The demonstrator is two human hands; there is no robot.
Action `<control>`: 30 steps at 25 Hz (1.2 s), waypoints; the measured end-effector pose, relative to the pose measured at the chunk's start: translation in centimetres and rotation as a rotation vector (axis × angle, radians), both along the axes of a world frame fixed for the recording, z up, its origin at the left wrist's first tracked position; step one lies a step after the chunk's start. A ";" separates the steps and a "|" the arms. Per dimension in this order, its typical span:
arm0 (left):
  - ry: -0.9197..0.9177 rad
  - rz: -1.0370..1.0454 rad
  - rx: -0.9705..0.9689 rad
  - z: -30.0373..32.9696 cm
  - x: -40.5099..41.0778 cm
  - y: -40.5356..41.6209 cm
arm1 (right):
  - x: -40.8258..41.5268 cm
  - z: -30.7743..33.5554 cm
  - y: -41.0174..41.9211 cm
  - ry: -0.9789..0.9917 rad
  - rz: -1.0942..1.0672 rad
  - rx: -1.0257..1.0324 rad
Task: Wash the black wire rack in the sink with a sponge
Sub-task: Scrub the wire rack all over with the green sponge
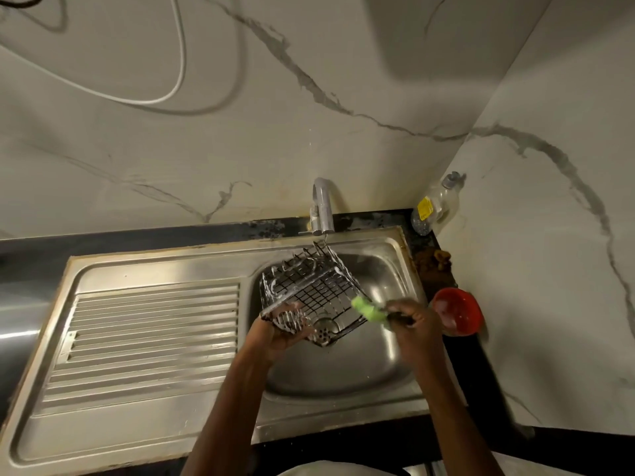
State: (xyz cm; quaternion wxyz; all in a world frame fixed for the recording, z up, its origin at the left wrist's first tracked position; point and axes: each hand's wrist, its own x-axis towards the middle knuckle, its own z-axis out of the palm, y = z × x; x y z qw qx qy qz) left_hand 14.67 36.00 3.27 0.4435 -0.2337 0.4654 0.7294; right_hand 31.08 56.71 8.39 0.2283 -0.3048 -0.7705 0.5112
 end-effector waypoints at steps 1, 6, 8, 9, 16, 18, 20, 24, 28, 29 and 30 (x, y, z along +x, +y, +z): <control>-0.017 0.046 0.039 0.0 0.2 0.0 | -0.5 0.3 0.3 -0.013 -0.079 -0.016; 0.020 0.066 0.089 0.3 0.3 0.2 | -5.4 3.4 -0.1 0.102 -0.163 0.143; 0.057 0.039 0.068 -0.1 -0.1 0.1 | -6.9 3.9 -2.0 0.169 -0.042 0.204; 0.063 0.041 0.073 -0.3 -0.1 -0.1 | -7.1 3.7 -2.7 0.192 0.008 0.202; 0.109 0.005 0.139 -0.9 0.4 -1.7 | -4.4 -2.2 1.3 -0.063 -0.176 0.093; 0.242 -0.079 0.128 -0.6 0.3 -1.4 | -4.9 -2.0 1.1 -0.073 -0.212 -0.015; 0.343 -0.131 0.074 -0.5 0.0 -0.9 | -5.5 -0.8 0.8 -0.029 -0.181 -0.153; 0.596 -0.326 -0.076 -0.8 -0.9 -0.5 | -5.4 2.3 2.3 0.022 -0.105 -0.339; 0.735 -0.404 -0.412 -0.1 -0.4 0.1 | -3.9 3.7 1.1 -0.111 -0.079 -0.144; 0.764 -0.409 -0.455 -0.2 -0.2 0.3 | -3.6 3.6 -0.3 -0.112 -0.033 -0.083; 0.790 -0.420 -0.463 -0.1 0.1 0.5 | -3.4 3.5 -2.0 -0.094 0.019 -0.017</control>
